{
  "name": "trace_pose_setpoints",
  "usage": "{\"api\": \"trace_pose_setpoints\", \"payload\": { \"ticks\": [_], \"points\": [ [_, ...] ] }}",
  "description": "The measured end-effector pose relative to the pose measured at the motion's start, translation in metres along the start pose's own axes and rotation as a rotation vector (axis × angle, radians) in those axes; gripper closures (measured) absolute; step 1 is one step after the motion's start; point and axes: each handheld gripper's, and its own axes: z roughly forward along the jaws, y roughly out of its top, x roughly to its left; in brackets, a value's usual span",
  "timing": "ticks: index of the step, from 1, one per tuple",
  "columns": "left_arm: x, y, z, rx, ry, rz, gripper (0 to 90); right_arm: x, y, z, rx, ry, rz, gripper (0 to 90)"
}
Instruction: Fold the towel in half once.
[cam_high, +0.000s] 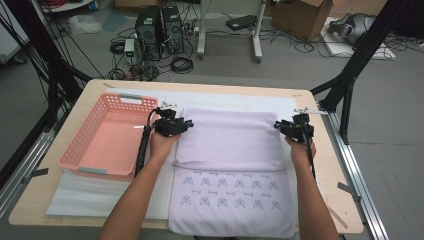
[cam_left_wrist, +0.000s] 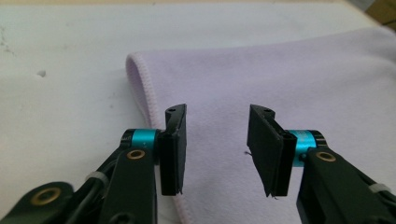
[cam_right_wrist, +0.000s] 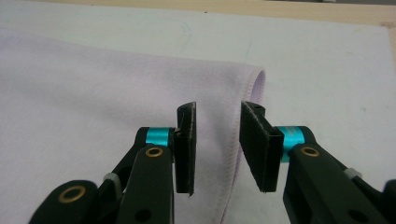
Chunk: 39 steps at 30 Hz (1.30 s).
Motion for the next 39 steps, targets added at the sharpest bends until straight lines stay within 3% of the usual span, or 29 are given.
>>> {"api": "trace_pose_setpoints", "payload": {
  "ticks": [2, 5, 13, 26, 30, 32, 36, 39],
  "points": [
    [-0.006, -0.003, -0.002, 0.031, -0.020, 0.035, 57.9, 0.003, -0.002, -0.005, 0.006, 0.016, -0.016, 66.0],
    [-0.013, -0.010, -0.012, -0.009, -0.043, 0.026, 57.9, 0.008, -0.004, -0.013, 0.027, 0.041, -0.026, 63.1],
    [-0.023, -0.031, -0.034, -0.003, -0.081, 0.063, 55.6, 0.026, -0.015, -0.043, 0.029, 0.089, -0.095, 62.2],
    [-0.030, -0.067, -0.069, 0.005, -0.136, 0.085, 50.8, 0.033, -0.065, -0.074, 0.087, 0.163, -0.100, 57.0],
    [-0.031, -0.082, -0.075, 0.039, -0.153, 0.100, 50.6, 0.030, -0.076, -0.076, 0.113, 0.169, -0.090, 56.9],
    [-0.032, -0.087, -0.076, 0.056, -0.151, 0.108, 52.9, 0.030, -0.081, -0.075, 0.124, 0.178, -0.081, 59.7],
    [-0.037, -0.090, -0.077, 0.076, -0.134, 0.139, 70.7, 0.031, -0.088, -0.075, 0.133, 0.199, -0.102, 80.5],
    [-0.040, -0.093, -0.079, 0.088, -0.129, 0.157, 76.1, 0.032, -0.094, -0.078, 0.125, 0.209, -0.105, 84.7]
  ]
}}
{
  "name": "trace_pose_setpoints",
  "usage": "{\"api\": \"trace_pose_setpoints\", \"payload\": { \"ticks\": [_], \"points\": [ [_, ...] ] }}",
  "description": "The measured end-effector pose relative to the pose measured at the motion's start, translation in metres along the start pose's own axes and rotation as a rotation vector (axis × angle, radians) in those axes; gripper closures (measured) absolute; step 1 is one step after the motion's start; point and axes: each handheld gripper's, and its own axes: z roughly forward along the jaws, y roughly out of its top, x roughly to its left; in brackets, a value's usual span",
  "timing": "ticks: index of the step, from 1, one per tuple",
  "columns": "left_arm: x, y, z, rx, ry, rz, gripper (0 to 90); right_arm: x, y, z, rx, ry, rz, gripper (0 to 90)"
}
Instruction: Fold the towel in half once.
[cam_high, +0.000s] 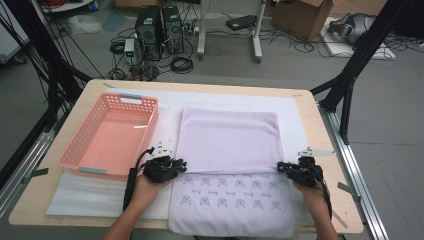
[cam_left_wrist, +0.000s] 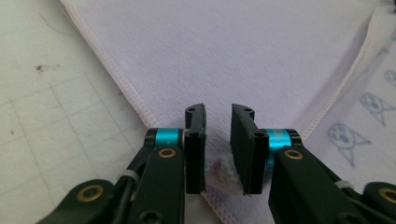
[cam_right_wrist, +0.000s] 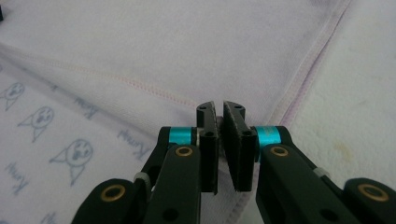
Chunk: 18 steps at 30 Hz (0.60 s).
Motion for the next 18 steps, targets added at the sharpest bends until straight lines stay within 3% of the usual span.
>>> {"api": "trace_pose_setpoints", "payload": {
  "ticks": [9, 14, 18],
  "points": [
    [-0.002, -0.010, -0.018, -0.048, 0.000, -0.029, 76.5, 0.006, -0.014, -0.011, -0.052, 0.002, -0.011, 85.6],
    [-0.007, -0.010, -0.027, -0.051, -0.013, -0.022, 58.1, 0.010, -0.015, -0.016, -0.062, -0.008, -0.049, 85.6],
    [-0.008, -0.014, -0.027, -0.020, 0.009, -0.039, 53.9, 0.009, -0.016, -0.015, -0.061, -0.002, -0.042, 85.6]
  ]
}}
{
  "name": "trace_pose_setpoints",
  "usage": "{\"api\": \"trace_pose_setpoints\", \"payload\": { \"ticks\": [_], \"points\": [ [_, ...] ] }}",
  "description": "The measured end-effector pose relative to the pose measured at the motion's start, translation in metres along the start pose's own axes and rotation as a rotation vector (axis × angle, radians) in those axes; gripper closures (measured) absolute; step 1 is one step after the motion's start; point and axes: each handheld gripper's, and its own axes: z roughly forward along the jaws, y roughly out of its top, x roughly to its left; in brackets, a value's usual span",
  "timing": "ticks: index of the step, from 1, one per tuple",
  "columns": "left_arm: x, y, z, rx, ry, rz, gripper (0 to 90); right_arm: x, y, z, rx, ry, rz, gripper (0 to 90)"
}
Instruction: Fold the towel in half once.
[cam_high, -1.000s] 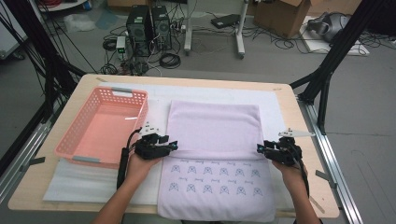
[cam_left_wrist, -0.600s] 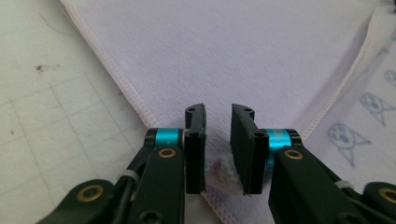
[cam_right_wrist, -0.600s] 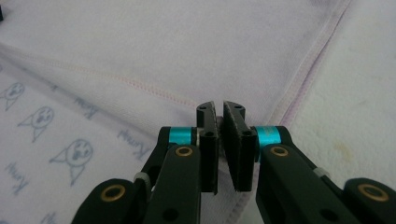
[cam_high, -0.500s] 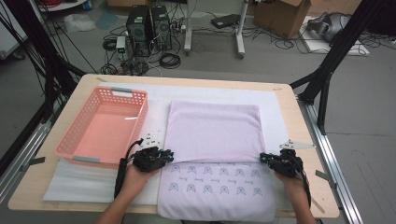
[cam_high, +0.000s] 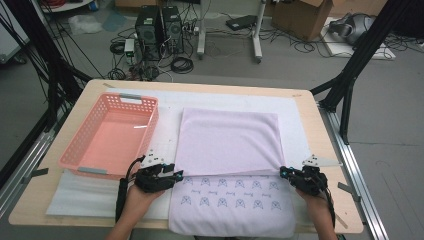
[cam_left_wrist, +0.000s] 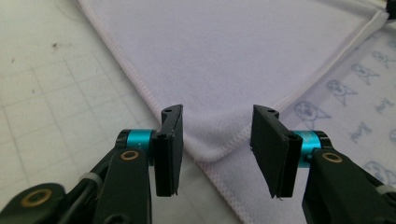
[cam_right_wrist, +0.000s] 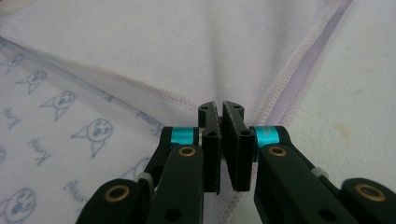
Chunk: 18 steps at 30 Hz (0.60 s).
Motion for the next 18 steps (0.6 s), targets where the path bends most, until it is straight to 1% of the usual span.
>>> {"api": "trace_pose_setpoints", "payload": {
  "ticks": [3, 4, 8, 9, 10, 12, 14, 18],
  "points": [
    [0.000, 0.000, 0.001, 0.007, 0.012, 0.006, 54.3, 0.001, 0.000, 0.000, -0.001, 0.001, -0.003, 85.6],
    [-0.001, 0.000, 0.003, 0.012, 0.009, 0.009, 55.4, 0.001, 0.000, 0.000, -0.004, 0.000, 0.000, 85.6],
    [-0.006, -0.002, 0.008, 0.032, 0.037, 0.064, 70.2, 0.001, 0.001, -0.001, -0.012, 0.001, -0.004, 85.5],
    [-0.008, -0.002, 0.009, 0.032, 0.038, 0.070, 73.8, 0.002, 0.001, -0.001, -0.011, 0.001, -0.003, 85.5],
    [-0.009, -0.002, 0.010, 0.034, 0.039, 0.077, 79.9, 0.002, 0.001, -0.001, -0.010, 0.001, -0.005, 85.6],
    [-0.012, -0.002, 0.009, 0.025, 0.055, 0.095, 85.6, 0.002, 0.001, -0.001, -0.013, -0.002, -0.007, 85.6],
    [-0.012, -0.002, 0.007, 0.012, 0.054, 0.087, 86.9, 0.003, 0.001, -0.002, -0.014, 0.000, -0.005, 85.6],
    [-0.009, 0.000, -0.001, -0.023, 0.032, 0.050, 87.0, 0.004, 0.001, -0.004, -0.016, -0.001, -0.006, 85.6]
  ]
}}
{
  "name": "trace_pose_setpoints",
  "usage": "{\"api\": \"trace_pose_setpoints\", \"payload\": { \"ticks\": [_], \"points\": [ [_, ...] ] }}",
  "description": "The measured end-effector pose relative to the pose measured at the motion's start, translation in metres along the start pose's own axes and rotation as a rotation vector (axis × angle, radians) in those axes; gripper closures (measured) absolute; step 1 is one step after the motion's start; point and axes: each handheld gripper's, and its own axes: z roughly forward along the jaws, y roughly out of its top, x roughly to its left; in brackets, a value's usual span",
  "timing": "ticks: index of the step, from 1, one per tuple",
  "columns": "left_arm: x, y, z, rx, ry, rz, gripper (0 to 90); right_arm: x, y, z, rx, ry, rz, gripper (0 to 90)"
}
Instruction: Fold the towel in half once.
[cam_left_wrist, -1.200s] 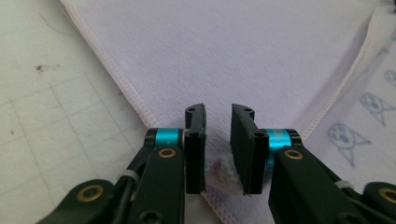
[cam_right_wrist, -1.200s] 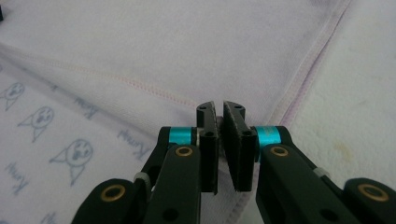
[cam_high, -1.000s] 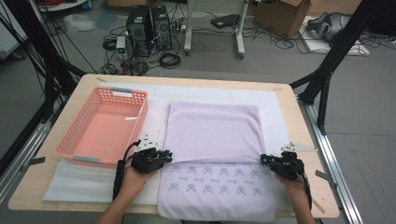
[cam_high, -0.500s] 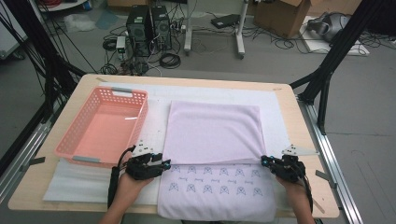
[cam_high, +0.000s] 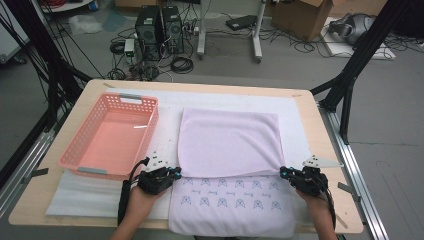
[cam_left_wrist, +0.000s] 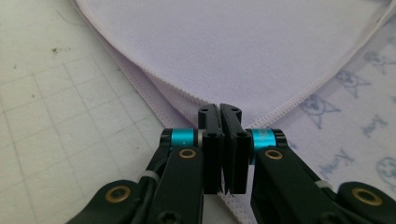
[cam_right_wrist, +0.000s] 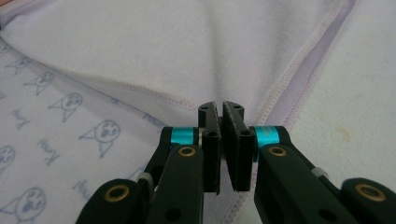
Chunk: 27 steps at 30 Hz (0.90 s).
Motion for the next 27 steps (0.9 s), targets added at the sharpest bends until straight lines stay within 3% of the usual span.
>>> {"api": "trace_pose_setpoints", "payload": {
  "ticks": [4, 13, 27],
  "points": [
    [0.002, 0.001, -0.007, -0.033, -0.022, -0.035, 87.2, 0.002, -0.001, -0.003, -0.005, -0.002, -0.004, 85.6],
    [0.000, -0.003, -0.018, -0.069, -0.050, -0.071, 87.3, 0.011, -0.007, -0.016, -0.018, -0.008, -0.012, 85.7],
    [-0.026, -0.024, -0.045, -0.075, -0.068, -0.079, 87.3, 0.028, -0.029, -0.046, -0.026, -0.010, -0.007, 85.7]
  ]
}}
